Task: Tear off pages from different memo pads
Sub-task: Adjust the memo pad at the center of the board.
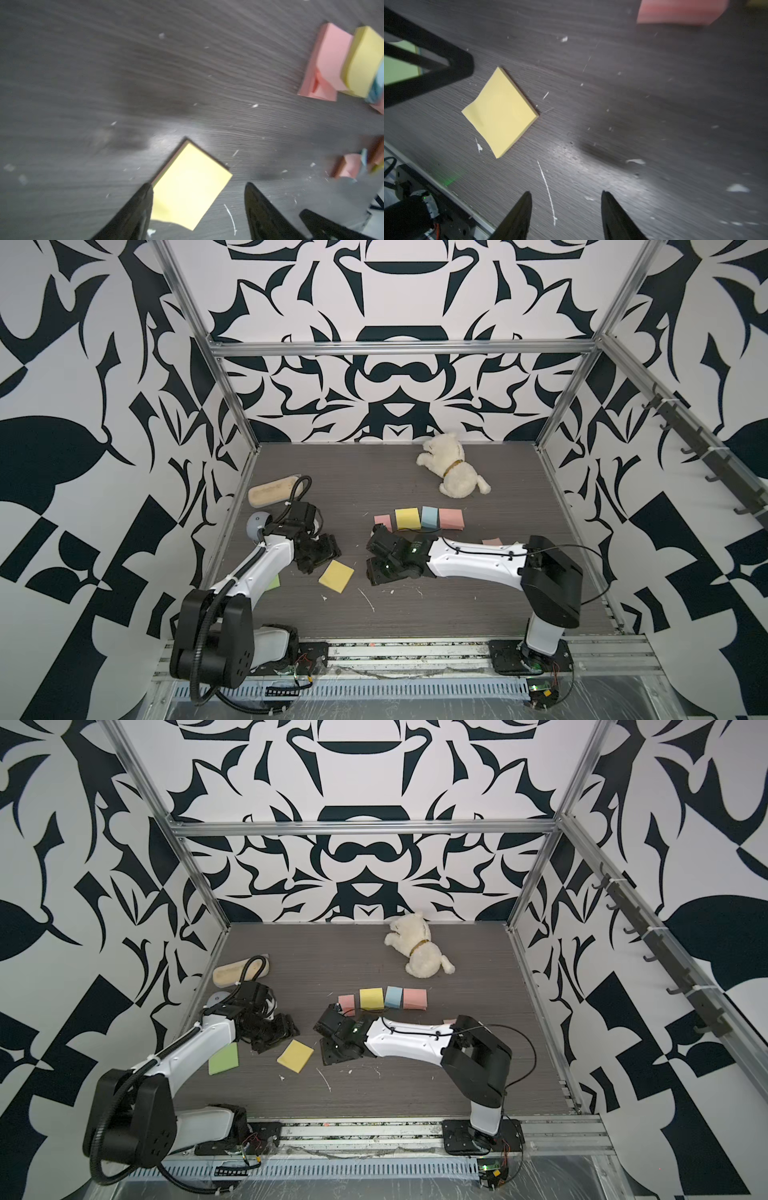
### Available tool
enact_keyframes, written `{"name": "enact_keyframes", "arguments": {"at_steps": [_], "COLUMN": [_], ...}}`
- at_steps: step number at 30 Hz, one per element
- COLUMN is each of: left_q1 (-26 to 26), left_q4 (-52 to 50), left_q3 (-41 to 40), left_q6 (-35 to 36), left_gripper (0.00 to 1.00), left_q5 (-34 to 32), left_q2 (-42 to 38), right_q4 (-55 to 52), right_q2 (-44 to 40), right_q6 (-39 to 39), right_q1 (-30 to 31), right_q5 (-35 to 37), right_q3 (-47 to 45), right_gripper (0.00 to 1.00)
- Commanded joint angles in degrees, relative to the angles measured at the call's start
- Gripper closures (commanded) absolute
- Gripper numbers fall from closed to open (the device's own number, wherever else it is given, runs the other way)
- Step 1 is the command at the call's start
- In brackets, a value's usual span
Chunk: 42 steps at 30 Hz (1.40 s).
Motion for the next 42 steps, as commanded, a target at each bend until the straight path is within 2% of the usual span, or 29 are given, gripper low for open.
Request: {"name": "enact_keyframes", "arguments": {"at_steps": [1, 6, 12, 15, 19, 25, 31, 37, 42], "left_q1": [1.5, 1.7, 1.0, -0.4, -4.0, -7.4, -8.1, -9.9, -10.3], "left_q4": [0.0, 2.7, 10.4, 12.8, 16.2, 17.1, 17.8, 20.0, 20.5], "left_q3": [-1.0, -6.0, -9.1, -12.2, -15.2, -16.7, -17.4, -16.7, -16.9], "left_q6": [-5.4, -9.1, -12.7, -16.1, -21.9, -25.7, -26.3, -26.9, -27.3], "left_gripper": [0.26, 0.25, 0.33, 0.4, 0.44, 0.47, 0.48, 0.5, 0.5], "left_q5": [-8.7, -8.9, 5.7, 8.7, 10.7, 10.6, 11.1, 13.0, 13.8], "left_q2": [-2.0, -1.2, 2.6, 1.8, -1.8, -3.8, -4.8, -3.8, -4.9], "right_q4": [8.1, 11.0, 14.6, 16.7, 18.4, 17.6, 19.3, 22.1, 25.8], "right_q2": [2.3, 5.4, 7.9, 7.0, 4.4, 1.8, 2.3, 2.5, 1.7], "right_q6": [9.7, 14.5, 18.3, 20.4, 22.2, 22.9, 21.9, 20.0, 20.0], "right_q1": [0.8, 0.9, 0.4, -0.2, -1.2, -1.6, -1.8, -1.9, -2.1], "right_q5": [-3.3, -5.5, -8.4, -9.0, -7.8, -5.5, -6.9, -8.4, -8.8], "right_q3": [-0.3, 0.5, 0.9, -1.5, -5.3, -7.3, -6.3, -5.5, -7.1], "right_gripper": [0.43, 0.41, 0.41, 0.41, 0.43, 0.47, 0.59, 0.66, 0.82]}}
